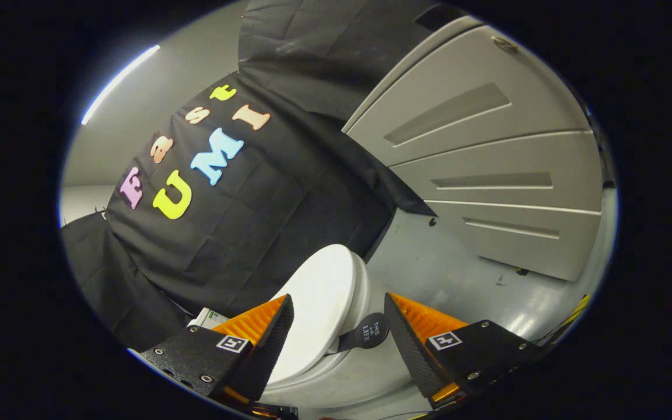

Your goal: Open the toilet lid.

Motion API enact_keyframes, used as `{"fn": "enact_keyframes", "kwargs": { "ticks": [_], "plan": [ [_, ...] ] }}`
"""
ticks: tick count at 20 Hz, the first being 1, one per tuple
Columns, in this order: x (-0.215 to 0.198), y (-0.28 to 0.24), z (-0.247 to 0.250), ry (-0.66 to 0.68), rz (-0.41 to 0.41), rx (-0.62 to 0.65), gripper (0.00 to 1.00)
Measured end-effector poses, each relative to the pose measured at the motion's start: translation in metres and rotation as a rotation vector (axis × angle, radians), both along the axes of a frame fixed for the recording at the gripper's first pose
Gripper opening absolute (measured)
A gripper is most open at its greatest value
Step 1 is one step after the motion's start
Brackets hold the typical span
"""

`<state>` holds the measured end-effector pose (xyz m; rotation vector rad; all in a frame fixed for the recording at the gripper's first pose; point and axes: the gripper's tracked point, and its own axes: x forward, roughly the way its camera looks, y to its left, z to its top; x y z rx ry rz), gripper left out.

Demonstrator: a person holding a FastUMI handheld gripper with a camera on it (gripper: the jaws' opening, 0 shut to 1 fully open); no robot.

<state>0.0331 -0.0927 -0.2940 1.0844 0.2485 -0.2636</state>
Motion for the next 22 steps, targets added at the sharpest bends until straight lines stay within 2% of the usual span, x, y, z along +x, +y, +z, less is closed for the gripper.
{"fn": "enact_keyframes", "kwargs": {
  "ticks": [4,8,12,14,15,17,21,22],
  "plan": [
    [-0.001,0.008,-0.03,0.052,-0.023,0.083,0.95],
    [0.002,0.022,-0.045,0.087,-0.011,0.162,0.94],
    [0.004,0.028,-0.055,0.121,-0.015,0.22,0.77],
    [0.005,0.033,-0.055,0.134,-0.003,0.24,0.65],
    [0.008,0.032,-0.053,0.129,-0.002,0.245,0.55],
    [0.01,0.032,-0.051,0.119,0.001,0.248,0.45],
    [0.014,0.031,-0.05,0.119,0.011,0.258,0.26],
    [0.016,0.032,-0.049,0.122,0.012,0.264,0.24]
  ]
}}
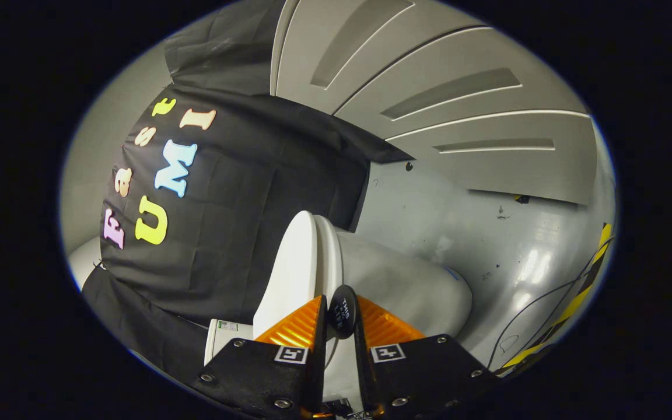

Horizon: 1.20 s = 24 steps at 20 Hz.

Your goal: Open the toilet lid.

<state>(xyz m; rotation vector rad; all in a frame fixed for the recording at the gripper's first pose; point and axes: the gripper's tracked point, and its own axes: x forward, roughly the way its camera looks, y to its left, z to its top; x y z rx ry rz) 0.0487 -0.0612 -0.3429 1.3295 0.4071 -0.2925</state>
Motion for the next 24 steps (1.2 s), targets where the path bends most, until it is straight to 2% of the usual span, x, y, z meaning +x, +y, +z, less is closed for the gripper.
{"fn": "enact_keyframes", "kwargs": {
  "ticks": [2,5,7,12,17,24],
  "plan": [
    [-0.001,-0.003,0.004,-0.001,-0.013,0.024,0.2],
    [-0.003,-0.005,0.01,-0.016,-0.052,0.051,0.05],
    [-0.003,-0.003,0.01,-0.013,-0.058,0.064,0.02],
    [0.003,0.0,0.017,0.061,0.02,-0.049,0.0],
    [0.004,-0.004,0.044,0.074,0.03,-0.119,0.0],
    [0.014,-0.002,0.111,0.049,0.054,-0.258,0.0]
  ]
}}
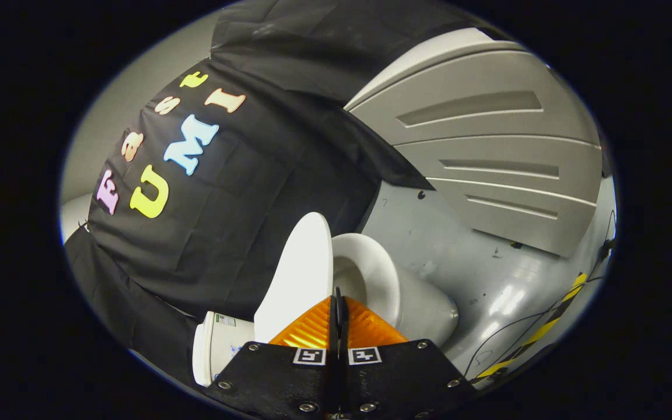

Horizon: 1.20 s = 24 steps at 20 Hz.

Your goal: Open the toilet lid.

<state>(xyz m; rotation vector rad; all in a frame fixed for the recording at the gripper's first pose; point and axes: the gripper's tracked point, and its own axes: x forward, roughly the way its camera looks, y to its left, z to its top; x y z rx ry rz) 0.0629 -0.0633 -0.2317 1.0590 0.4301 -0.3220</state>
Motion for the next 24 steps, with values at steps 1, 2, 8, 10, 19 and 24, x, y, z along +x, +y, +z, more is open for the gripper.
{"fn": "enact_keyframes", "kwargs": {
  "ticks": [1,2,8,10,19,24],
  "plan": [
    [0.001,0.0,0.009,-0.005,0.009,-0.009,0.0],
    [0.002,0.0,0.018,-0.015,0.015,-0.016,0.0],
    [0.008,0.009,0.048,-0.047,0.024,-0.042,0.0],
    [0.01,0.014,0.061,-0.054,0.043,-0.081,0.0],
    [0.025,0.046,0.141,-0.116,0.129,-0.253,0.0],
    [0.027,0.057,0.161,-0.124,0.144,-0.316,0.0]
  ]
}}
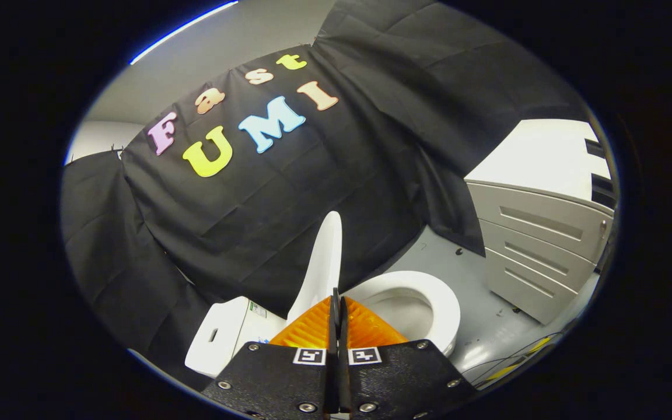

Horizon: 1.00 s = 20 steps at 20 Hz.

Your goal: Open the toilet lid.

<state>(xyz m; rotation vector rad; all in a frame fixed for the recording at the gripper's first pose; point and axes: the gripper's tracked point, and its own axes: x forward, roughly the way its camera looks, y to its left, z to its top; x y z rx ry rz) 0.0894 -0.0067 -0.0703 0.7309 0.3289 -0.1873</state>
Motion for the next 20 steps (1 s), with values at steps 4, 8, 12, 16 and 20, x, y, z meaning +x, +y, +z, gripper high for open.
{"fn": "enact_keyframes", "kwargs": {
  "ticks": [4,8,12,16,20],
  "plan": [
    [0.003,0.008,0.008,-0.008,0.008,-0.024,0.0],
    [0.004,0.014,0.016,0.008,0.019,-0.085,0.0],
    [0.008,0.021,0.027,0.016,0.03,-0.148,0.0],
    [0.009,0.029,0.036,0.011,0.043,-0.192,0.0],
    [0.009,0.034,0.041,0.011,0.046,-0.206,0.0]
  ]
}}
